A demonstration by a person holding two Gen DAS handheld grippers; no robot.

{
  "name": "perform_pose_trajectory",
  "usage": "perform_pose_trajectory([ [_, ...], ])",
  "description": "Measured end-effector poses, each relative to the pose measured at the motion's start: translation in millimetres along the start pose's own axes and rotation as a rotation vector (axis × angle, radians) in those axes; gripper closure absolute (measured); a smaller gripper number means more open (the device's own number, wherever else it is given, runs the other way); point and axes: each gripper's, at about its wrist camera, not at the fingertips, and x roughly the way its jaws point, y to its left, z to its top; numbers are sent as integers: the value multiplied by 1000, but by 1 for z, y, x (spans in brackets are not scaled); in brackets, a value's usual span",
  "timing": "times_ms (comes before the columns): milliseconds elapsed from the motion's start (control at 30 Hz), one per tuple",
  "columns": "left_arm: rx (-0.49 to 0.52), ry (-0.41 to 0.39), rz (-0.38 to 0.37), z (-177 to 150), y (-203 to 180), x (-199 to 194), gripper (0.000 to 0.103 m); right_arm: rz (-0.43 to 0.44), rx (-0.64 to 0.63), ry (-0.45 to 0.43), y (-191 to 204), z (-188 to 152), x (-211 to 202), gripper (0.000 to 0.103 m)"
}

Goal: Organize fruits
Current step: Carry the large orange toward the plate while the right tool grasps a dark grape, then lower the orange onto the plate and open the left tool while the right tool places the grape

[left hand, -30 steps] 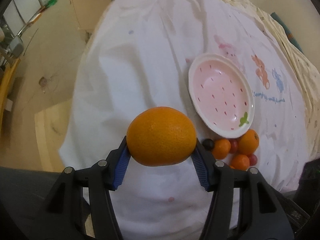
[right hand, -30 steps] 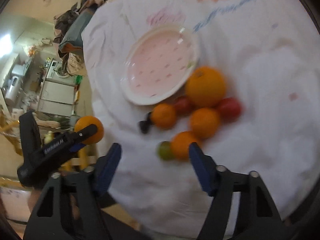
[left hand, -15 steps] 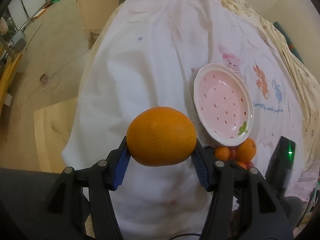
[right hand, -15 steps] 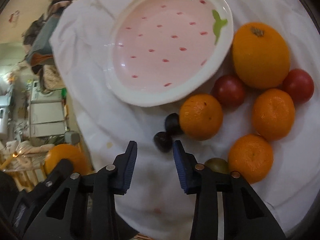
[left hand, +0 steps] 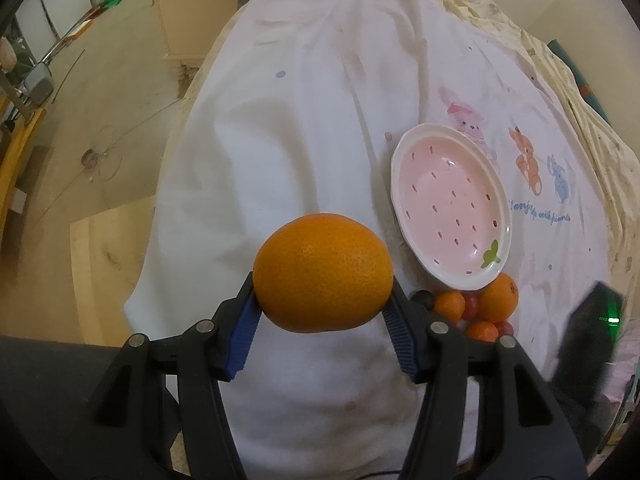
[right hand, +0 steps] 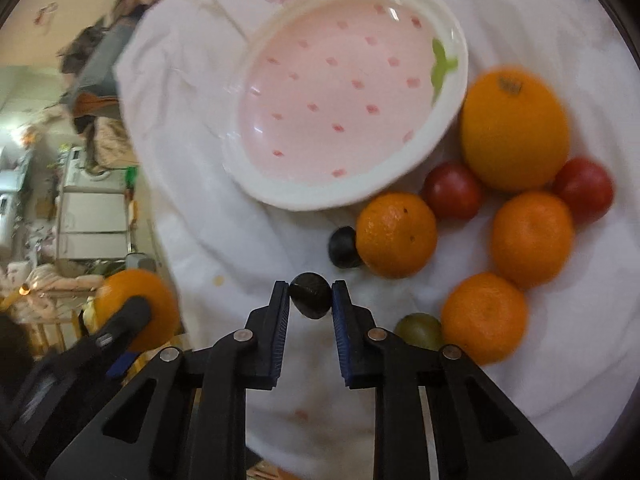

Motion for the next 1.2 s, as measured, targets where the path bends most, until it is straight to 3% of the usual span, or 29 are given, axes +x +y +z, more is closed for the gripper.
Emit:
perform_pose_trajectory([
  [400, 112, -43, 34, -6, -33, 1, 49, 11, -138, -97, -33, 37, -79, 80],
  [633, 188, -34, 60, 6, -64, 3, 48, -5, -174, -138, -36, 70, -95, 80],
  [867, 283, 1, 86, 33, -100, 27, 48, 20, -177, -149, -39, 109, -89, 80],
  [1200, 351, 24, 89, 64, -133, 66, 48, -9, -248, -79, -31, 154, -50, 80],
])
